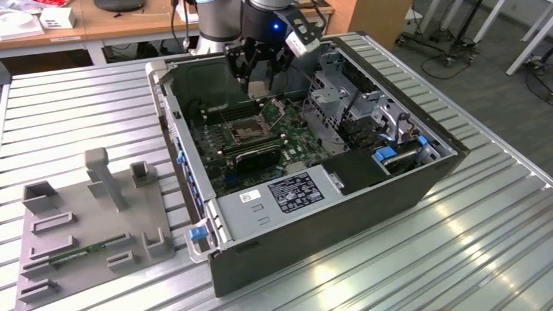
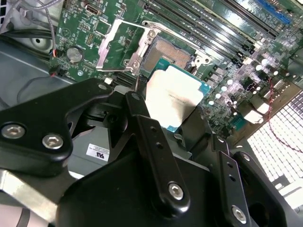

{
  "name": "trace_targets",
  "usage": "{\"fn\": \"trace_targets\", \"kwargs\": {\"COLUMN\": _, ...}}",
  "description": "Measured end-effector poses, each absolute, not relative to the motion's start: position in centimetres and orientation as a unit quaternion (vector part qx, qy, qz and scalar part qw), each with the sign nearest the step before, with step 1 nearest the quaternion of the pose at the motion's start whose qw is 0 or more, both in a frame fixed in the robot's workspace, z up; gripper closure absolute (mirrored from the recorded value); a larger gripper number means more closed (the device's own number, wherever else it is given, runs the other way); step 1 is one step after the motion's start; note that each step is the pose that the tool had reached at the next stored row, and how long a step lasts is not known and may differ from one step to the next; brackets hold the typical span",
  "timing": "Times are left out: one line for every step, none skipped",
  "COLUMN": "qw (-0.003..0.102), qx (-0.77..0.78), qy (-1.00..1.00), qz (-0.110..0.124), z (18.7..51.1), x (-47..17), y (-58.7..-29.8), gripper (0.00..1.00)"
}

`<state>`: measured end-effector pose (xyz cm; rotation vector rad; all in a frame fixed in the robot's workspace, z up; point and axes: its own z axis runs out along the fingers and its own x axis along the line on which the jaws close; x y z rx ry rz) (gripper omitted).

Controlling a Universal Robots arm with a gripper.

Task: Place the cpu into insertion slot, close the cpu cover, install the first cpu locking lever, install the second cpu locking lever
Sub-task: 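Place the cpu into insertion slot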

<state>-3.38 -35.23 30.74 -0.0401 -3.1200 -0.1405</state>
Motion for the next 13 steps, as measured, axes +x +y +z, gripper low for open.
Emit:
{"fn": "trace_targets", "kwargs": {"qw": 0.009, "qx": -0.013, "qy": -0.999, "qz": -0.045, "z": 30.6, "x": -3.4, "y": -35.2, "gripper": 0.46}}
{"fn": "trace_targets", "kwargs": {"qw": 0.009, "qx": -0.013, "qy": -0.999, "qz": -0.045, "z": 30.5, "x": -3.6, "y": -35.2, "gripper": 0.46}}
{"fn": "trace_targets", "kwargs": {"qw": 0.009, "qx": -0.013, "qy": -0.999, "qz": -0.045, "z": 30.4, "x": -3.7, "y": -35.2, "gripper": 0.46}}
{"fn": "trace_targets", "kwargs": {"qw": 0.009, "qx": -0.013, "qy": -0.999, "qz": -0.045, "z": 30.3, "x": -3.8, "y": -35.2, "gripper": 0.46}}
{"fn": "trace_targets", "kwargs": {"qw": 0.009, "qx": -0.013, "qy": -0.999, "qz": -0.045, "z": 30.2, "x": -4.0, "y": -35.2, "gripper": 0.46}}
{"fn": "trace_targets", "kwargs": {"qw": 0.009, "qx": -0.013, "qy": -0.999, "qz": -0.045, "z": 30.1, "x": -4.2, "y": -35.2, "gripper": 0.46}}
{"fn": "trace_targets", "kwargs": {"qw": 0.009, "qx": -0.013, "qy": -0.999, "qz": -0.045, "z": 30.0, "x": -4.4, "y": -35.2, "gripper": 0.46}}
{"fn": "trace_targets", "kwargs": {"qw": 0.009, "qx": -0.013, "qy": -0.999, "qz": -0.045, "z": 29.9, "x": -4.6, "y": -35.2, "gripper": 0.46}}
{"fn": "trace_targets", "kwargs": {"qw": 0.009, "qx": -0.013, "qy": -0.999, "qz": -0.045, "z": 29.8, "x": -4.7, "y": -35.2, "gripper": 0.46}}
{"fn": "trace_targets", "kwargs": {"qw": 0.009, "qx": -0.013, "qy": -0.999, "qz": -0.045, "z": 29.7, "x": -4.8, "y": -35.2, "gripper": 0.46}}
{"fn": "trace_targets", "kwargs": {"qw": 0.009, "qx": -0.013, "qy": -0.999, "qz": -0.045, "z": 29.6, "x": -4.9, "y": -35.2, "gripper": 0.46}}
{"fn": "trace_targets", "kwargs": {"qw": 0.009, "qx": -0.013, "qy": -0.999, "qz": -0.045, "z": 29.4, "x": -5.0, "y": -35.2, "gripper": 0.46}}
{"fn": "trace_targets", "kwargs": {"qw": 0.009, "qx": -0.013, "qy": -0.999, "qz": -0.045, "z": 29.2, "x": -5.1, "y": -35.2, "gripper": 0.46}}
